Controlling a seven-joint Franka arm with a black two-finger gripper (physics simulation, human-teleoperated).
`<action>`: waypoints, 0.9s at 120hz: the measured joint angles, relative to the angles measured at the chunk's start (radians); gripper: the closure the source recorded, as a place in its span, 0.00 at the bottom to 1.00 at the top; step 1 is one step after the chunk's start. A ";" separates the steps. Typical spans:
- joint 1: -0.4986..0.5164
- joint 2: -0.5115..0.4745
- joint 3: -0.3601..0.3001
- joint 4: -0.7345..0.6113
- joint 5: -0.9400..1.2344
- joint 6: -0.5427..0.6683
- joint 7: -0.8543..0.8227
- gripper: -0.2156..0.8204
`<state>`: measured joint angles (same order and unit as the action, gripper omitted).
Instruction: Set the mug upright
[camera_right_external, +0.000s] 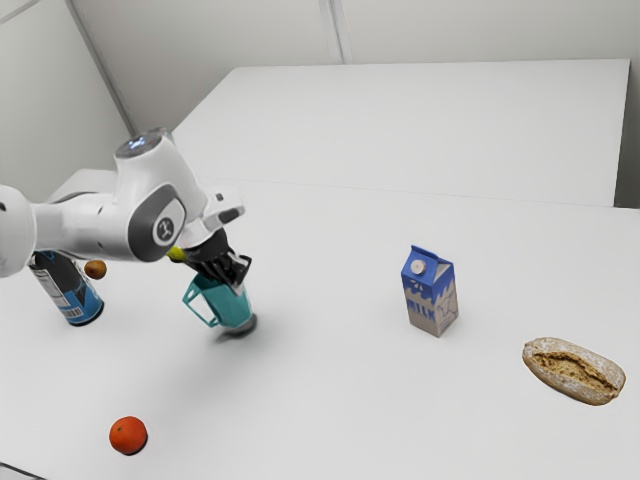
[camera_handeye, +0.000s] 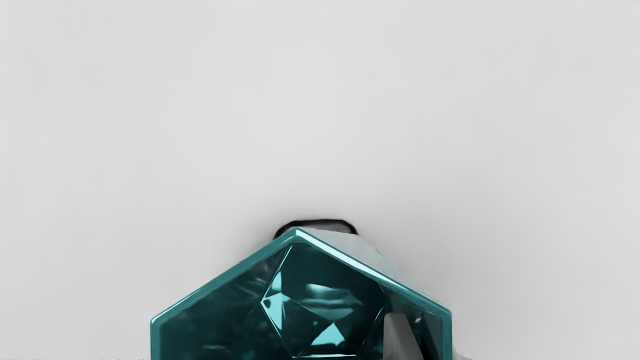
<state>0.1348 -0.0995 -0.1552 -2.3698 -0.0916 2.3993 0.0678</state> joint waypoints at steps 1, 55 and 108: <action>0.000 0.000 0.000 -0.001 0.000 0.001 -0.002 0.97; -0.003 0.039 -0.002 -0.011 0.001 0.026 -0.095 0.97; -0.017 0.039 -0.007 -0.007 -0.009 0.027 -0.128 0.67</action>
<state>0.1179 -0.0606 -0.1621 -2.3772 -0.1002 2.4267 -0.0597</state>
